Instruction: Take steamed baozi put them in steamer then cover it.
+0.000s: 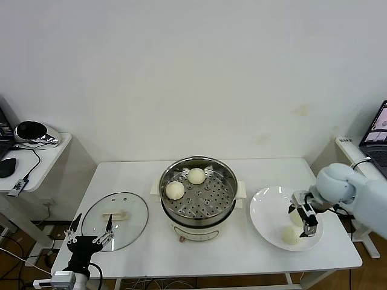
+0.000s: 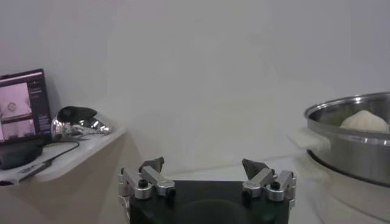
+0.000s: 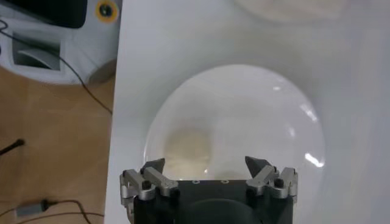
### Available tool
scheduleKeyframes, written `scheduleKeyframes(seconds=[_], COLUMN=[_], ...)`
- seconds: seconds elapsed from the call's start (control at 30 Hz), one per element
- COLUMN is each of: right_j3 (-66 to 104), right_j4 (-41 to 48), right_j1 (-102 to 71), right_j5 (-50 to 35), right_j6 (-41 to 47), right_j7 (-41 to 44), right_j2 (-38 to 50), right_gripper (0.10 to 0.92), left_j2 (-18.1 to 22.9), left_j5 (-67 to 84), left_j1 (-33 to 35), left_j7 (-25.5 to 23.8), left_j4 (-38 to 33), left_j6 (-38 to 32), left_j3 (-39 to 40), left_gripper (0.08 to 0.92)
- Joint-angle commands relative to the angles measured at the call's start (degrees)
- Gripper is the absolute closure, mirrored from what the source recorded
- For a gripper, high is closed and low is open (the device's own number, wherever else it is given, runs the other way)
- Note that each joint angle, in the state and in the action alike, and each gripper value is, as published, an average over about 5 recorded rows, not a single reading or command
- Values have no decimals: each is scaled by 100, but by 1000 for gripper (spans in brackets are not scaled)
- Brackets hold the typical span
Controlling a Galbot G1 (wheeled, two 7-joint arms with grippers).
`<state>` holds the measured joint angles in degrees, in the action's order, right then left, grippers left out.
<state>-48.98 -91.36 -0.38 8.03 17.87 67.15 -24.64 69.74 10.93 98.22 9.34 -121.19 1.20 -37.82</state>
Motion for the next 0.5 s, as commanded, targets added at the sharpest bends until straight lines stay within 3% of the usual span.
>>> scheduleKeyframes(seconds=[0.03,0.37,0.5], right_j3=[576,714,741], right_j4=[670,871,875], right_j1=[-918,-1100,-1116], right_j5=[478,469,452], right_j6=[-204,-158,-127], right_j7=[-88,-180,-176], right_j2=[-301,-538,-584], right_gripper=[203,208,248], left_j2=[8,2,6], left_j5=[-10,-13,-17], left_j1=[-1,-15,-9], left_j7=[1,0,0], left_j4=[34,53,48], left_j6=[-2,-3,-5], left_j3=[2,1,2], left_gripper=[177,177,177])
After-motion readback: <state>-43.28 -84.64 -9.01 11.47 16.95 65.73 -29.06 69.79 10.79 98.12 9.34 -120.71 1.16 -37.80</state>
